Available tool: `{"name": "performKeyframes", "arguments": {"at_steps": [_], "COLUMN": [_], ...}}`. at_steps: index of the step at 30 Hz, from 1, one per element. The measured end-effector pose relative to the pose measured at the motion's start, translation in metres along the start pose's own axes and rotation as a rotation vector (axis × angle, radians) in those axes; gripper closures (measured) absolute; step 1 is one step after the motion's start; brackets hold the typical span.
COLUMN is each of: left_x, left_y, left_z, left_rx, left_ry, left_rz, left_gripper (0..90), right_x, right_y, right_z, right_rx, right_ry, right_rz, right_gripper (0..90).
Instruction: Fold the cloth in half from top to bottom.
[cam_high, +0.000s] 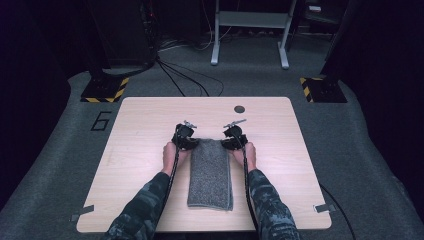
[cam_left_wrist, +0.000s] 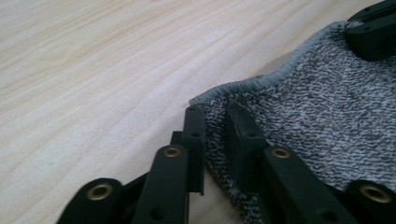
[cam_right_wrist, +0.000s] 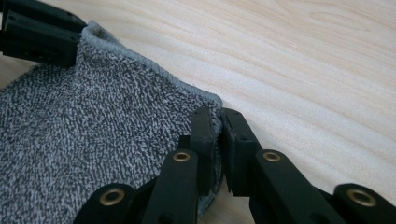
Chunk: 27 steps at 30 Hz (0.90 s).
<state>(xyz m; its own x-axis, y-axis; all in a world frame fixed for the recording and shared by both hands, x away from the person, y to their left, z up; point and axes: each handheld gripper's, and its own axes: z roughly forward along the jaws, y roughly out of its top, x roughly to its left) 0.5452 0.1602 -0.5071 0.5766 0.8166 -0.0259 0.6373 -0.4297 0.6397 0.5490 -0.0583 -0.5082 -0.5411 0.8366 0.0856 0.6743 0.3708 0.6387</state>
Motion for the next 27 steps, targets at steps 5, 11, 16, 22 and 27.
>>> {"name": "performKeyframes", "arguments": {"at_steps": [5,11,16,22,27], "left_x": [-0.004,0.0,0.004,0.005,0.005], "left_y": [-0.006,-0.008,-0.009,-0.002,0.004], "left_z": [0.0,-0.004,-0.015,-0.032,-0.045], "left_rx": [-0.044,-0.046,-0.074,-0.131,-0.172], "left_ry": [0.008,-0.012,-0.022,-0.016,-0.006], "left_rz": [0.002,-0.018,-0.033,-0.021,-0.015], "left_gripper": [86.7,87.5,87.6,87.5,87.6], "right_x": [0.004,0.004,0.009,0.013,0.019], "right_y": [-0.004,-0.005,-0.006,0.003,0.011], "right_z": [0.0,-0.004,-0.016,-0.032,-0.041], "right_rx": [-0.025,-0.045,-0.096,-0.139,-0.176], "right_ry": [-0.023,-0.009,0.008,0.003,-0.017], "right_rz": [0.002,0.032,0.025,-0.016,-0.039], "right_gripper": [85.2,85.3,85.4,85.3,85.4]}}
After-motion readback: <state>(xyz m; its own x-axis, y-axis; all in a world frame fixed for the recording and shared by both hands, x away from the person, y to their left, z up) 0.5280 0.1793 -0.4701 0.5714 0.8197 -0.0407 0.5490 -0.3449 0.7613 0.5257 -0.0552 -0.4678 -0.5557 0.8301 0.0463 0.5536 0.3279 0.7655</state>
